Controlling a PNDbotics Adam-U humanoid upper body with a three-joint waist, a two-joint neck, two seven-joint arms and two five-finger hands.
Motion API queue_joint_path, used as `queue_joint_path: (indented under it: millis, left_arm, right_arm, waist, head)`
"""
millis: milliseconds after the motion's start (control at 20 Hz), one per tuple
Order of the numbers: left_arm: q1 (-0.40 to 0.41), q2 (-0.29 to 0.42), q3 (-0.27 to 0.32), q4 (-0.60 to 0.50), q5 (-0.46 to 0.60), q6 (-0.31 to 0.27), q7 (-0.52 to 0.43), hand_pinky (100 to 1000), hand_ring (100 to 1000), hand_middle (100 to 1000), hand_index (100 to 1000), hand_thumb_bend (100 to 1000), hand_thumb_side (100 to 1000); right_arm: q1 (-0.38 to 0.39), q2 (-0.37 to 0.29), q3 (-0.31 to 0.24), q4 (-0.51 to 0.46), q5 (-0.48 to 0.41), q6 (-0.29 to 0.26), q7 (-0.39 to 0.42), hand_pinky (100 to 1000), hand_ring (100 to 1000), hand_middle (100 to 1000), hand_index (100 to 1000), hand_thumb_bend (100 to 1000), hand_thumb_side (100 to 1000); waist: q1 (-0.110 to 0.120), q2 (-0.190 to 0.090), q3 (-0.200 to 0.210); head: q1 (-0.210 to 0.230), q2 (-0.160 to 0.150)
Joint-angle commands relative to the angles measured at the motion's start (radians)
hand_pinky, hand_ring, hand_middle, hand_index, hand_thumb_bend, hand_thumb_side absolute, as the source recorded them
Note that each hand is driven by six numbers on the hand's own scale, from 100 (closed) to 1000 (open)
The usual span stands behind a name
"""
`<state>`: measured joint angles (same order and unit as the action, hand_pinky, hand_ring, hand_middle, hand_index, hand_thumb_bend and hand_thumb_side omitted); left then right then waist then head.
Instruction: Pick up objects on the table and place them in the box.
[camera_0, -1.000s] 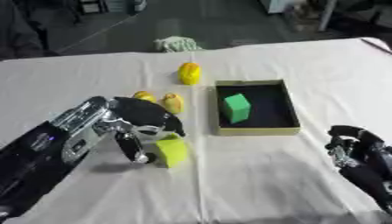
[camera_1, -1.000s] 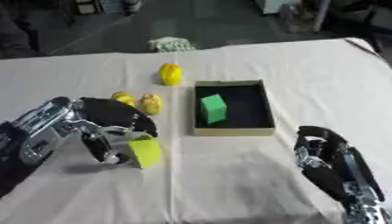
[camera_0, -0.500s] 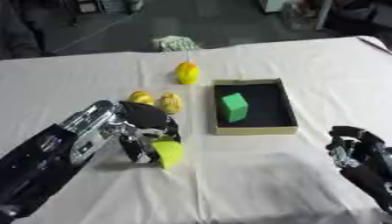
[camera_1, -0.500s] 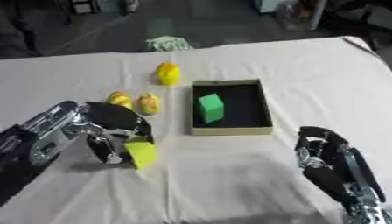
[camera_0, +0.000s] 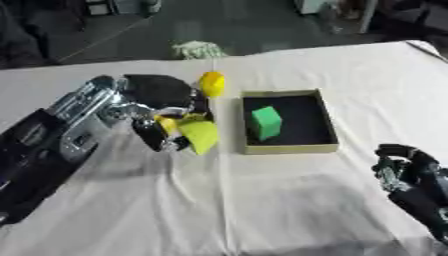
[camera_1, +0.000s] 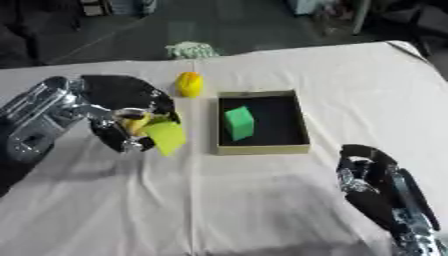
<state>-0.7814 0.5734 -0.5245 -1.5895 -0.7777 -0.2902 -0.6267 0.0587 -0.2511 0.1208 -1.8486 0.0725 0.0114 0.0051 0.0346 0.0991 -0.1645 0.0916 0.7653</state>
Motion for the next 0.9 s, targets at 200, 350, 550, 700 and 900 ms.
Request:
queue_joint_path:
  millis: [200, 350, 550, 700, 900]
  left_arm:
    - [-0.116, -0.095, 0.006, 0.055, -0.057, -0.016, 0.053, 771, 726, 666, 774, 139, 115]
    - [-0.158, -0.156, -0.005, 0.103, -0.101, -0.043, 0.082, 777, 742, 692, 792, 158, 111]
    - [-0.187, -0.22, -0.01, 0.161, -0.157, -0.074, 0.119, 785, 761, 729, 817, 184, 105]
    - [-0.189, -0.253, -0.014, 0.205, -0.229, -0.096, 0.155, 790, 771, 744, 827, 195, 105]
    - [-0.183, -0.276, -0.006, 0.263, -0.338, -0.106, 0.222, 803, 798, 777, 850, 237, 100]
  right_arm:
    - [-0.044, -0.026, 0.059, -0.021, -0.026, 0.0, 0.058, 618, 618, 681, 748, 100, 321]
    - [-0.07, -0.038, 0.109, -0.031, -0.041, 0.001, 0.112, 618, 618, 681, 748, 100, 349]
    - [-0.101, -0.052, 0.166, -0.041, -0.053, 0.006, 0.179, 618, 618, 679, 748, 100, 382]
    - [-0.127, -0.056, 0.193, -0.05, -0.06, 0.007, 0.219, 618, 618, 679, 748, 100, 370]
    - [-0.149, -0.055, 0.2, -0.057, -0.063, 0.008, 0.236, 618, 617, 677, 747, 100, 363]
  waist:
    - [-0.006, 0.023, -0.037]
    - [-0.005, 0.043, -0.067]
    - [-0.001, 0.065, -0.103]
    - [0.001, 0.08, -0.127]
    - [0.003, 0.095, -0.147]
  head:
    - [0.031, 0.005]
    - [0.052, 0.005]
    - [0.077, 0.0]
    - [0.095, -0.015]
    - [0.107, -0.032]
